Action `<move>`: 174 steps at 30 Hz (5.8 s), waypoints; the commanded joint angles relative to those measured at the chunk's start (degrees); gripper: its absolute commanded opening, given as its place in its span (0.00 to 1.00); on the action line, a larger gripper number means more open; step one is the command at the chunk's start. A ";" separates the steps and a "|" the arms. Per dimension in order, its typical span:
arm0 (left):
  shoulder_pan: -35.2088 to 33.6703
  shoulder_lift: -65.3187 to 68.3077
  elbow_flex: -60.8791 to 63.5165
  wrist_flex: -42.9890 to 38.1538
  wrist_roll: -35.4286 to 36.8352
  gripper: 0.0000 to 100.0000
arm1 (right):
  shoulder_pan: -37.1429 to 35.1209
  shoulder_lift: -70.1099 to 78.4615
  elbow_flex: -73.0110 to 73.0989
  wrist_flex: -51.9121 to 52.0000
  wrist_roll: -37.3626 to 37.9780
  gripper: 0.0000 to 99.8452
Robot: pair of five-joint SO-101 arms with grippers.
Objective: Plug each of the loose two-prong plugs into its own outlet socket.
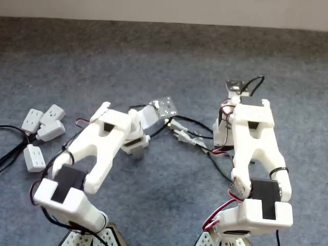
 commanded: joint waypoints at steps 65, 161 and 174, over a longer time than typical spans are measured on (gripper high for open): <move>-51.03 36.00 -86.81 49.14 -19.25 0.28 | 0.31 -0.40 0.13 -1.36 -0.62 0.01; -12.44 -8.92 4.62 3.52 38.33 0.18 | -18.86 2.86 -12.62 14.99 46.86 0.10; -10.68 -8.92 4.79 3.87 38.24 0.26 | -24.92 11.91 -15.96 10.86 46.68 0.05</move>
